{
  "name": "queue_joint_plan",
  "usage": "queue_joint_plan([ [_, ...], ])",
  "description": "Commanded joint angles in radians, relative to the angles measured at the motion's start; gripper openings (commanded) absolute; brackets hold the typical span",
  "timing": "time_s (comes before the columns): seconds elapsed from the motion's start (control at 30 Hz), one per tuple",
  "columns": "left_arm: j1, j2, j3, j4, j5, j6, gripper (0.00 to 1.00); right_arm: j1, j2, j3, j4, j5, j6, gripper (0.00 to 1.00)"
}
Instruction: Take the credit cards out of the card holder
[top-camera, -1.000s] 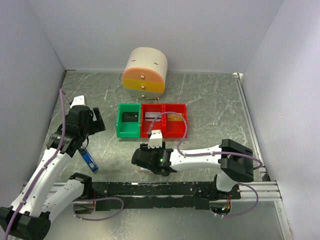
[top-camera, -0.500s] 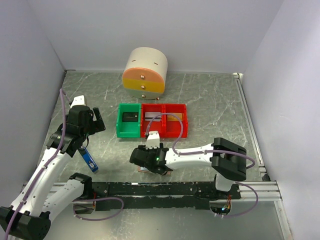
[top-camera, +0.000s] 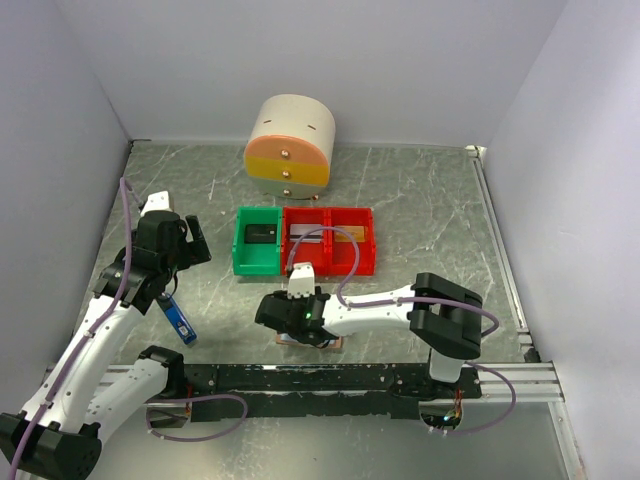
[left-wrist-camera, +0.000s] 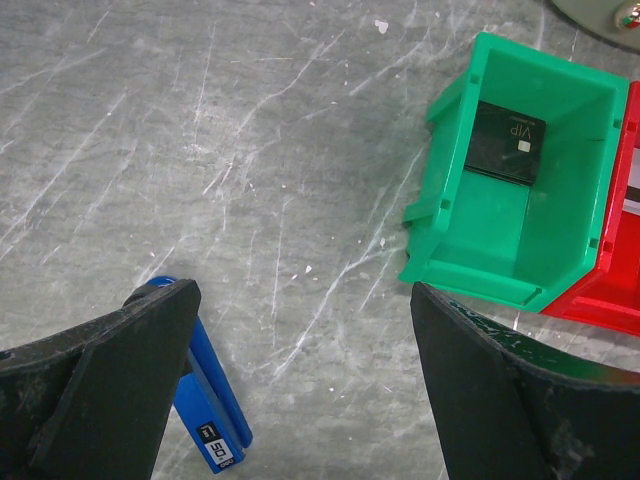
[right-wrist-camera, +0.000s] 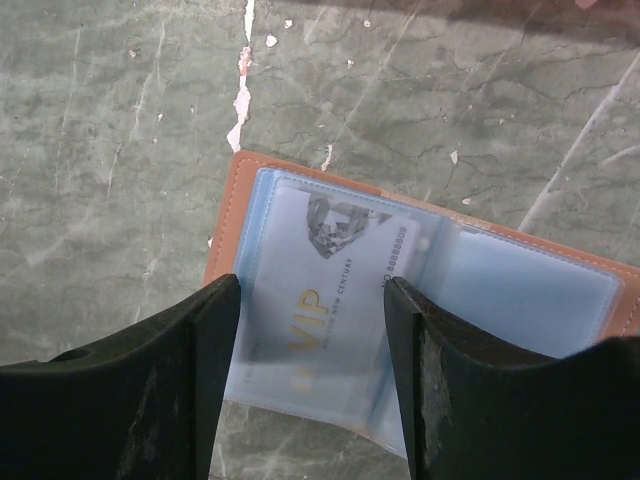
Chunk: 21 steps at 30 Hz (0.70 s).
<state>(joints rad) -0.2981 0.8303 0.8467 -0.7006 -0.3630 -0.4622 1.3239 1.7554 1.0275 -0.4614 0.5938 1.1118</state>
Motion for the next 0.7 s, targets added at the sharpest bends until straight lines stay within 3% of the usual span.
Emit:
queue_joint_plan([
  [0.0,0.01,-0.005,-0.006,0.01,-0.017,-0.004,0.99,-0.004,0.0,-0.02,0.02,-0.018,0.026,0.59],
  [0.2,0.01,-0.004,-0.008,0.011,-0.017,-0.004,0.98,-0.025,-0.061,-0.114,0.132,-0.071,0.003,0.54],
  [0.57,0.01,-0.003,-0.008,0.012,-0.015,-0.003,0.98,-0.028,-0.112,-0.12,0.107,-0.052,-0.008,0.57],
  [0.67,0.01,-0.001,-0.007,0.012,-0.013,-0.002,0.98,-0.028,-0.111,-0.099,0.089,-0.049,-0.034,0.68],
])
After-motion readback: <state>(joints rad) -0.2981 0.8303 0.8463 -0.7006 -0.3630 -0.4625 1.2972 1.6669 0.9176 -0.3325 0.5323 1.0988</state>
